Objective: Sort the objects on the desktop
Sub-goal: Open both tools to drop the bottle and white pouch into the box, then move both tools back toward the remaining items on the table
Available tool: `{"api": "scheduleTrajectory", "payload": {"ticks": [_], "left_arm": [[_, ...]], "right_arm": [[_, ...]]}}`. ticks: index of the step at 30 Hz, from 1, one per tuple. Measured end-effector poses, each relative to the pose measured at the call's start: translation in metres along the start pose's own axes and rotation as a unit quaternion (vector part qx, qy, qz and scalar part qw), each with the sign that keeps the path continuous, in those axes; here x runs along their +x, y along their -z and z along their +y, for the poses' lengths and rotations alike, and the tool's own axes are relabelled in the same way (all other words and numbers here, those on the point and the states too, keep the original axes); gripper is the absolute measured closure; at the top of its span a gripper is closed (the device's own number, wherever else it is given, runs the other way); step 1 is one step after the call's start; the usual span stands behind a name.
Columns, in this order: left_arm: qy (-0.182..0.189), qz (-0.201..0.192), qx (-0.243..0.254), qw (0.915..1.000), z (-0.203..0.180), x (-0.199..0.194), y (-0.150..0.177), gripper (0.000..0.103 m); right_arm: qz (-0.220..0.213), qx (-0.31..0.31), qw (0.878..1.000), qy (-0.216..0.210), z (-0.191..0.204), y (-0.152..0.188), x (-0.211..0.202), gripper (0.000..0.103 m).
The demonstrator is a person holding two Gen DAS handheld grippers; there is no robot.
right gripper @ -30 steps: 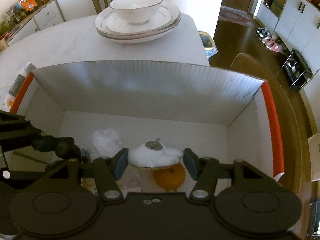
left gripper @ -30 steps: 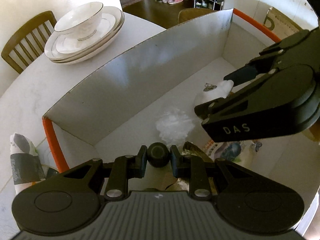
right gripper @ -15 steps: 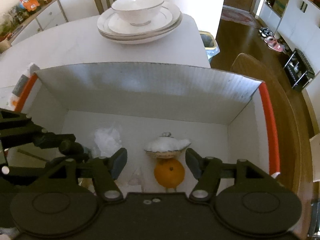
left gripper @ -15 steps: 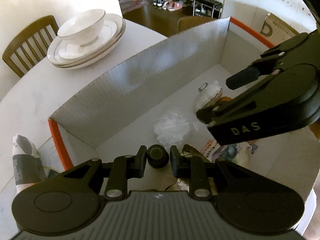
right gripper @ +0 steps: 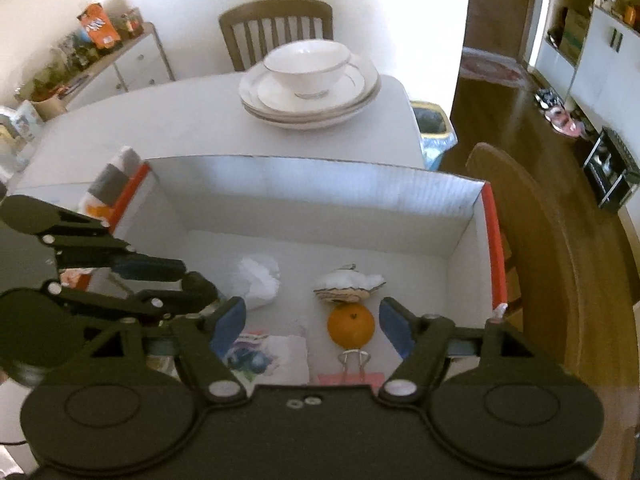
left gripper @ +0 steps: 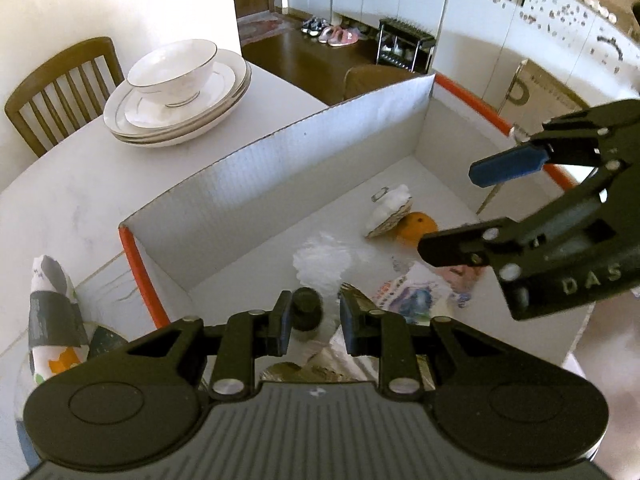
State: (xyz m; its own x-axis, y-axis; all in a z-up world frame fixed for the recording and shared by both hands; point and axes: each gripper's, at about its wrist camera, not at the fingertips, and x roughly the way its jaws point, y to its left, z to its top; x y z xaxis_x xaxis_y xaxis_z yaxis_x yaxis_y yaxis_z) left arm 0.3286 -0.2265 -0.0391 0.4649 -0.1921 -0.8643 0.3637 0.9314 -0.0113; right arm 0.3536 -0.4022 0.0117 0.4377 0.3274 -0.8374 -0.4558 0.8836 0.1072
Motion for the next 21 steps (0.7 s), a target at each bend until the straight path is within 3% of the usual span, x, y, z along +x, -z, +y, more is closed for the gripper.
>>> {"api": "scheduleTrajectory", "payload": {"ticks": [15,18,20,21], "left_arm": [[0.035,-0.038,-0.018,0.9985,-0.004,-0.036,0.019,0.079],[0.042,-0.045,-0.024,0.9979,-0.002,-0.044,0.025,0.070],[0.046,-0.052,-0.027,0.9972,0.000,-0.050,0.031,0.039],[0.048,-0.059,-0.028,0.9967,0.002,-0.053,0.034,0.035]], "right_arm": [[-0.050,-0.007,0.999,-0.014,0.003,0.017,-0.038,0.015],[-0.063,-0.006,0.998,-0.018,0.008,0.022,-0.045,0.010],[-0.069,-0.001,0.997,-0.021,0.010,0.025,-0.050,0.010],[-0.072,0.001,0.997,-0.023,0.012,0.026,-0.052,0.008]]}}
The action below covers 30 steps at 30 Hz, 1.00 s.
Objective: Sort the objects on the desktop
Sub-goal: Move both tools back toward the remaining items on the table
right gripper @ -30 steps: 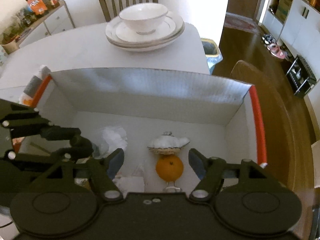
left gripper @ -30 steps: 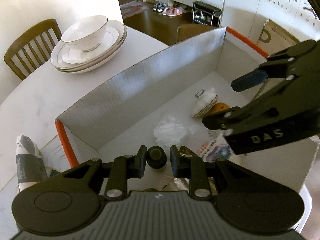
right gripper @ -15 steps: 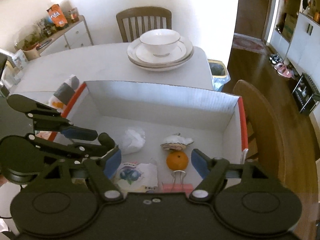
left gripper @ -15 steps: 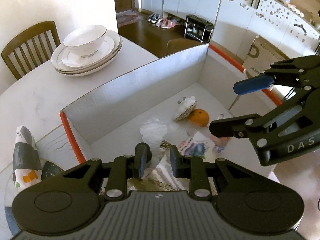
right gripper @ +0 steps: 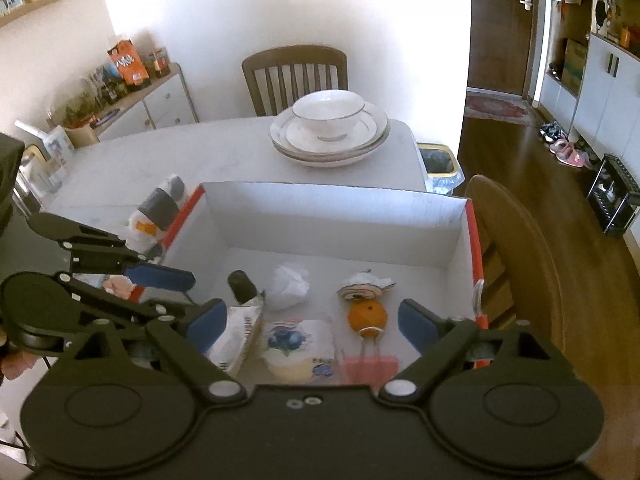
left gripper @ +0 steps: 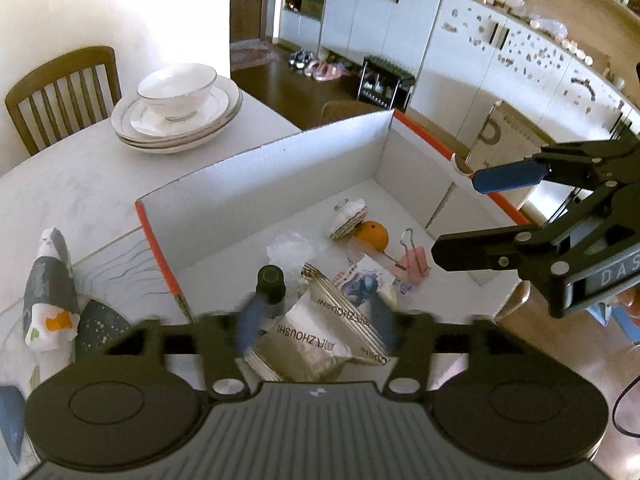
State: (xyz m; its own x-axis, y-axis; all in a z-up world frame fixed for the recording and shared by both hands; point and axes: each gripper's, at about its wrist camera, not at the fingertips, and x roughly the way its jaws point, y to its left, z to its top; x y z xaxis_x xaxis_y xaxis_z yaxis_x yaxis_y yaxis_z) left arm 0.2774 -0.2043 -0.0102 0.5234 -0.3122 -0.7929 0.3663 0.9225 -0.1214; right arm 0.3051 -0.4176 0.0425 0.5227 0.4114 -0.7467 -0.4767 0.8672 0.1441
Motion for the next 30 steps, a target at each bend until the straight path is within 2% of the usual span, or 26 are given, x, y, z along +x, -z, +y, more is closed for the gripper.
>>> {"api": "scheduleTrajectory", "payload": {"ticks": [6,12,16,20,22,25,30], "left_arm": [[0.008,-0.013,0.004,0.9999,0.009,-0.016,0.012,0.033],[0.014,-0.022,-0.007,0.9996,0.036,-0.035,0.026,0.027],[0.011,-0.031,-0.008,0.9994,0.059,-0.049,0.033,0.018],[0.010,-0.039,-0.017,0.9990,0.084,-0.060,0.040,0.014],[0.006,-0.043,-0.020,0.9989,0.098,-0.065,0.043,0.012],[-0.008,-0.047,-0.020,0.9987,0.121,-0.070,0.046,0.000],[-0.026,-0.052,-0.022,0.9981,0.159,-0.074,0.045,0.000]], "right_arm": [[-0.021,0.007,1.000,0.012,0.016,0.006,-0.011,0.001],[-0.036,0.012,0.999,0.025,0.043,0.011,-0.017,0.001],[-0.039,0.021,0.999,0.028,0.067,0.012,-0.018,0.001],[-0.042,0.030,0.998,0.025,0.094,0.010,-0.015,0.001],[-0.043,0.024,0.998,0.028,0.110,0.010,-0.013,0.001],[-0.042,0.013,0.999,0.031,0.135,0.010,-0.008,0.001],[-0.038,0.009,0.999,0.026,0.176,0.010,0.007,0.001]]}}
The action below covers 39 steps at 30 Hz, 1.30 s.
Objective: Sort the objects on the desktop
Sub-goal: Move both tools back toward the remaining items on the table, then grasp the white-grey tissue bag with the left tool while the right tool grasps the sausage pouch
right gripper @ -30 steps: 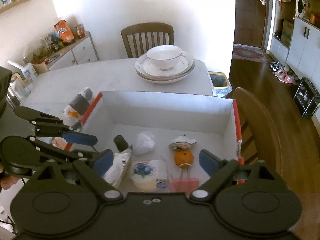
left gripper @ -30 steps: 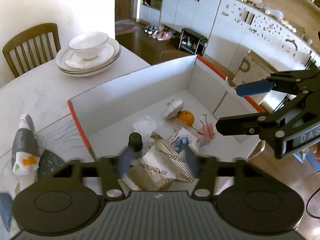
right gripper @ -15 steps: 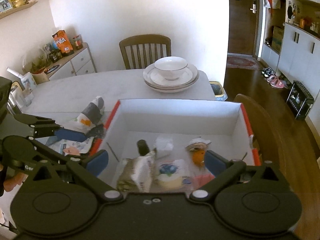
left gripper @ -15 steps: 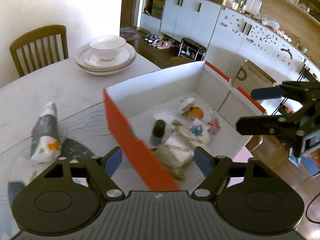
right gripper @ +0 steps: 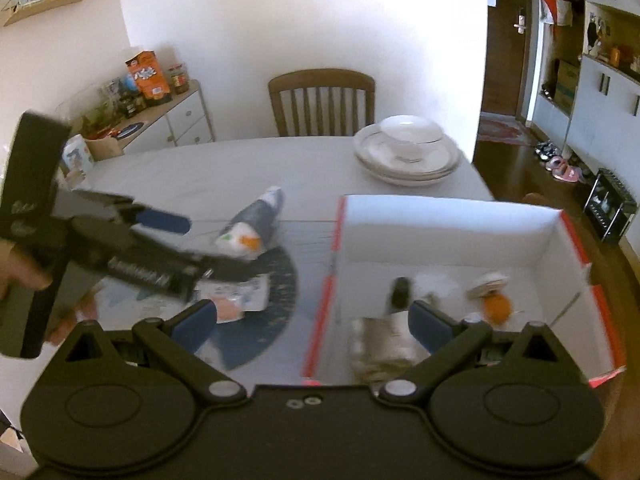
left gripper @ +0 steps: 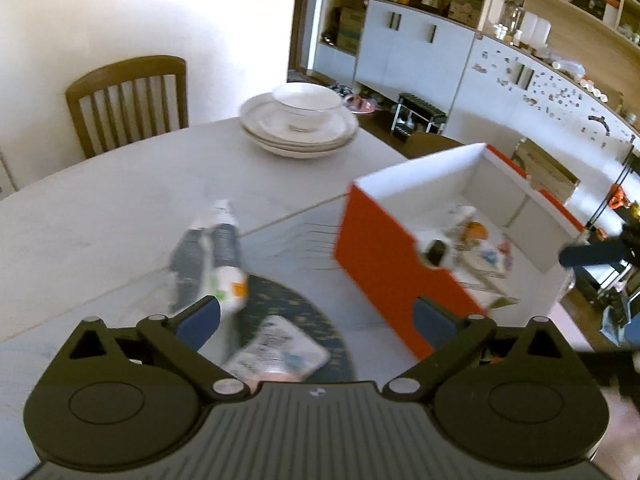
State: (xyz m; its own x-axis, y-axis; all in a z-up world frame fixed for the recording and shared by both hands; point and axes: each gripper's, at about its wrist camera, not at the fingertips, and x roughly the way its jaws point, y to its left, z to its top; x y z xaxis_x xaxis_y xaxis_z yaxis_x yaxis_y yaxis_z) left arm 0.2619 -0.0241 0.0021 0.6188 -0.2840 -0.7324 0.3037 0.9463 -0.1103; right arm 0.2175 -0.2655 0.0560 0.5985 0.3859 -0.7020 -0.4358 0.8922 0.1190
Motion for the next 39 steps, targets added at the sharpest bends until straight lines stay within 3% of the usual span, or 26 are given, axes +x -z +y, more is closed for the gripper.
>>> {"api": "scheduleTrajectory", "payload": {"ticks": [9,17,27,34,39], "left_arm": [[-0.017,-0.004,0.002,0.9998,0.052,0.011,-0.012,0.000],[-0.008,0.007,0.014,0.9999,0.067,0.030,-0.016,0.000],[0.008,0.026,0.027,0.9993,0.074,0.056,-0.016,0.000],[0.010,0.038,0.038,0.9985,0.076,0.072,-0.017,0.000],[0.013,0.044,0.040,0.9981,0.077,0.081,-0.019,0.000]], "right_arm": [[0.011,-0.009,1.000,0.013,0.061,-0.002,0.038,0.001],[0.017,-0.001,0.998,0.053,0.088,-0.001,0.086,0.001],[0.041,0.037,0.994,0.095,0.093,0.003,0.148,0.001],[0.072,0.061,0.990,0.102,0.091,0.012,0.177,0.002],[0.087,0.124,0.983,0.102,0.084,0.017,0.189,0.002]]}}
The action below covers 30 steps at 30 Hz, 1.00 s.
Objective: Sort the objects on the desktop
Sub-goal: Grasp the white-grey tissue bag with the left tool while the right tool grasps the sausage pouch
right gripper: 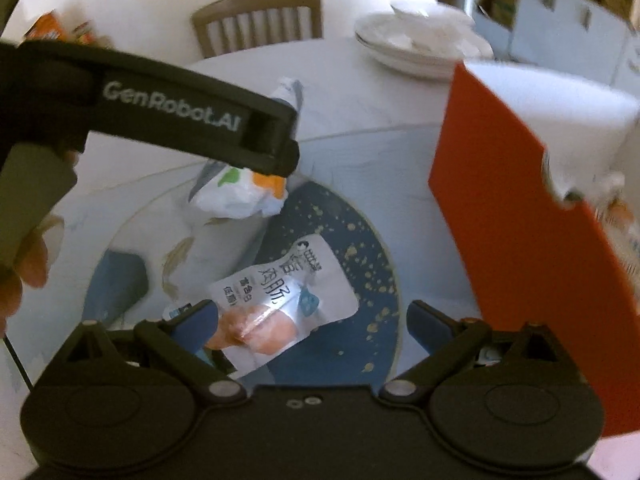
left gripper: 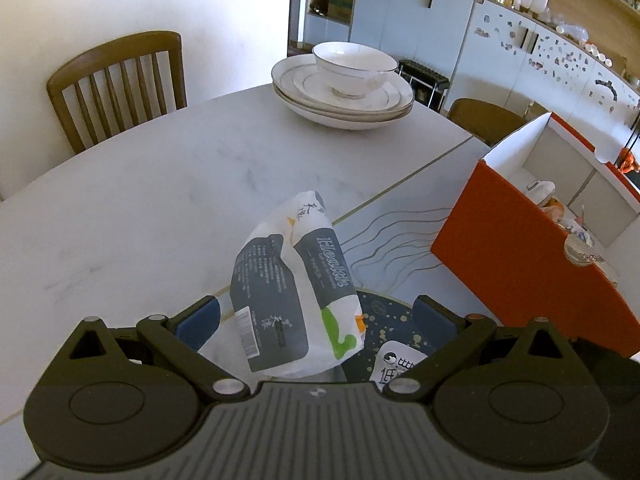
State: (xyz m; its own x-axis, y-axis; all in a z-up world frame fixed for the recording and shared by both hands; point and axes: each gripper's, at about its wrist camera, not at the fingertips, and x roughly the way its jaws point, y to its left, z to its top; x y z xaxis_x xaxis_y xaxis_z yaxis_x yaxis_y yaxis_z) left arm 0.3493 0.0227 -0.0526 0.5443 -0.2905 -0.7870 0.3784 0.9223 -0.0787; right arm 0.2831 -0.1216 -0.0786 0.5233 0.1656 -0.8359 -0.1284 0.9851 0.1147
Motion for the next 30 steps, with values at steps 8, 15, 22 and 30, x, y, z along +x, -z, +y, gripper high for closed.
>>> {"api": "scheduleTrajectory", "payload": {"ticks": [8,15,22,30], "left_arm": [[0.005,0.007,-0.001,1.0000,0.004,0.009,-0.003,0.000],[0.007,0.009,-0.003,0.9999,0.006,0.018,-0.005,0.000],[0.014,0.019,-0.006,0.9997,0.008,0.029,-0.007,0.000],[0.027,0.035,-0.032,0.9985,0.018,0.045,-0.011,0.001]], "right_arm": [[0.019,0.024,1.000,-0.003,0.011,-0.002,0.016,0.005],[0.010,-0.015,1.000,0.024,0.027,-0.004,0.021,0.019],[-0.002,-0.028,0.999,0.015,0.027,-0.001,0.018,0.047],[-0.004,-0.028,1.000,-0.009,0.016,0.000,0.013,0.056]]}}
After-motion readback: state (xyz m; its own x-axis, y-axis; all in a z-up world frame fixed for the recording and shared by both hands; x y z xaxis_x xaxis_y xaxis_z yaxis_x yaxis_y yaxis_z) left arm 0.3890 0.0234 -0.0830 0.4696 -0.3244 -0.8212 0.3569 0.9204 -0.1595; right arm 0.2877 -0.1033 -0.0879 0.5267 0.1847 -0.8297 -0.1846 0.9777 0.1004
